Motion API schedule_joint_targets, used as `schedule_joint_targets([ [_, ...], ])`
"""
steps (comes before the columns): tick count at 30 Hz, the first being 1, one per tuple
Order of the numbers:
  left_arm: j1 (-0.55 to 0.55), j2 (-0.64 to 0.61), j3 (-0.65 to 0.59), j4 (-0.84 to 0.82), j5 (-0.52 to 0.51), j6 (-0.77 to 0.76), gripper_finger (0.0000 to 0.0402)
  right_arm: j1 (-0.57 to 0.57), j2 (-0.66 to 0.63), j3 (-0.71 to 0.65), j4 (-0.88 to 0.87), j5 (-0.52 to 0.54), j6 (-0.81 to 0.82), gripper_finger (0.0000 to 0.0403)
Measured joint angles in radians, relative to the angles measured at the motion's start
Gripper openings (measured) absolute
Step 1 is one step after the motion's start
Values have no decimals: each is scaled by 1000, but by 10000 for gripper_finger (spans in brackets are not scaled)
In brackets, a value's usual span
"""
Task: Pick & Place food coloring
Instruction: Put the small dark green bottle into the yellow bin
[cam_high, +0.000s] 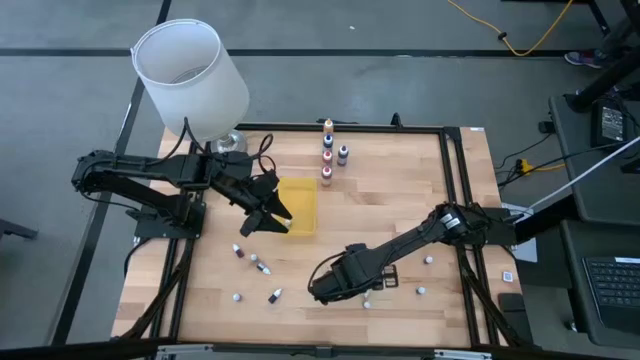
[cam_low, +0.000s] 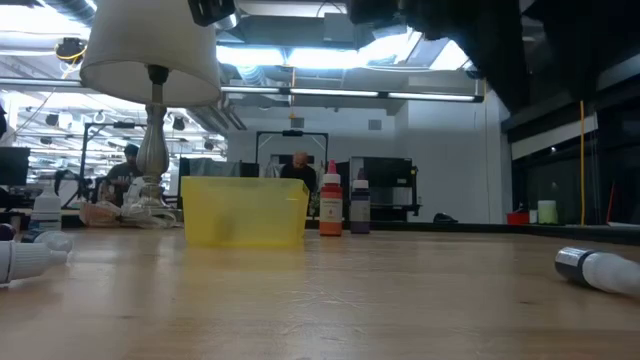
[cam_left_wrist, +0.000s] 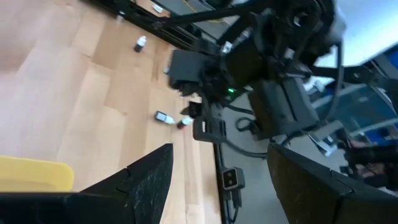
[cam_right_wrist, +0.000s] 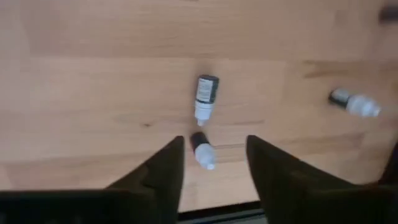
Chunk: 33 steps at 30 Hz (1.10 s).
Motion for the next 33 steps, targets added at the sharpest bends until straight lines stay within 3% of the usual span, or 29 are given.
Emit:
schedule_joint_targets([
  [7, 0, 0, 0, -2, -3, 9, 253, -35, 0, 0, 0, 93, -580, 242],
  [20, 0, 0, 0, -3, -11, 11, 253, -85, 1, 0, 0, 132, -1776, 241],
  [26, 0, 0, 0, -2, -14, -9, 253, -79, 1, 0, 0, 163, -2061, 241],
  [33, 0, 0, 0, -3, -14, 1, 253, -29, 1, 0, 2, 165, -2163, 241],
])
